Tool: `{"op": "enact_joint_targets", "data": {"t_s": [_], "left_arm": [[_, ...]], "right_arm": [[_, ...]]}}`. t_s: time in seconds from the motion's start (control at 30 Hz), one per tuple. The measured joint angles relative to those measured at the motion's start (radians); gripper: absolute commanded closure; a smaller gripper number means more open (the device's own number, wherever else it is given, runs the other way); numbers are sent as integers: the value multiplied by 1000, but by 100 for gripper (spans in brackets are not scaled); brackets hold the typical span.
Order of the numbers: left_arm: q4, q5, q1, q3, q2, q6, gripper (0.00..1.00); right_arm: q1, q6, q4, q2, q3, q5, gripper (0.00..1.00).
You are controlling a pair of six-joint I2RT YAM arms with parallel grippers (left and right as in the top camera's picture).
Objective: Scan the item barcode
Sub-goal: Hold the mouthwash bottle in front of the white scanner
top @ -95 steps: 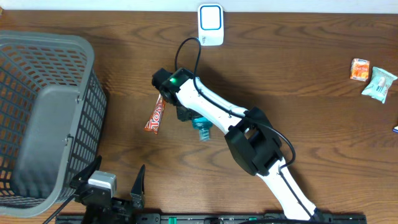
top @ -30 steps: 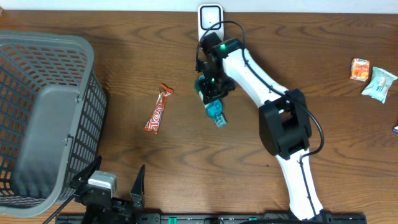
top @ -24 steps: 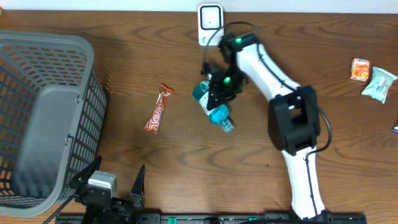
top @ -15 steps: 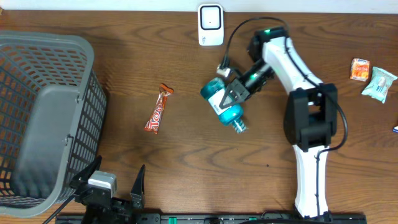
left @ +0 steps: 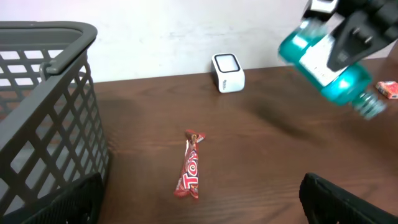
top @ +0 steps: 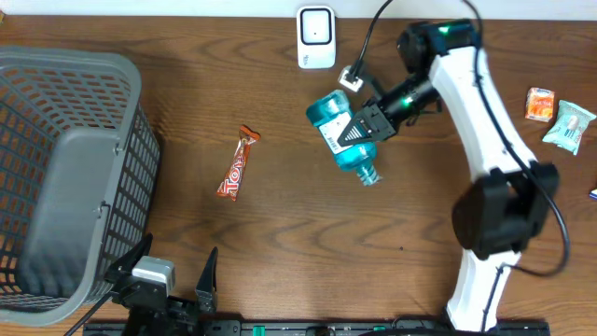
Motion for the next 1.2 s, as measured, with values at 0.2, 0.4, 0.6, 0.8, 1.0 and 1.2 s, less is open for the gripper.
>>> {"op": "enact_joint_targets", "data": {"t_s": [0.2, 0.4, 0.6, 0.8, 1.0, 1.2], "left_arm": [[0, 0, 0, 0, 0, 0, 0], [0, 0, 0, 0, 0, 0, 0], [0, 0, 0, 0, 0, 0, 0], [0, 0, 0, 0, 0, 0, 0], [0, 0, 0, 0, 0, 0, 0], [-1, 0, 0, 0, 0, 0, 0]], "right_arm": [[15, 23, 0, -104, 0, 6, 99], [45, 38, 59, -111, -3, 110, 99], [100, 58, 441, -111, -27, 365, 99], [168, 93, 845, -96, -79, 657, 99], [181, 105, 1244, 4, -87, 907, 99], [177, 106, 1559, 150, -90, 1062, 99]]}}
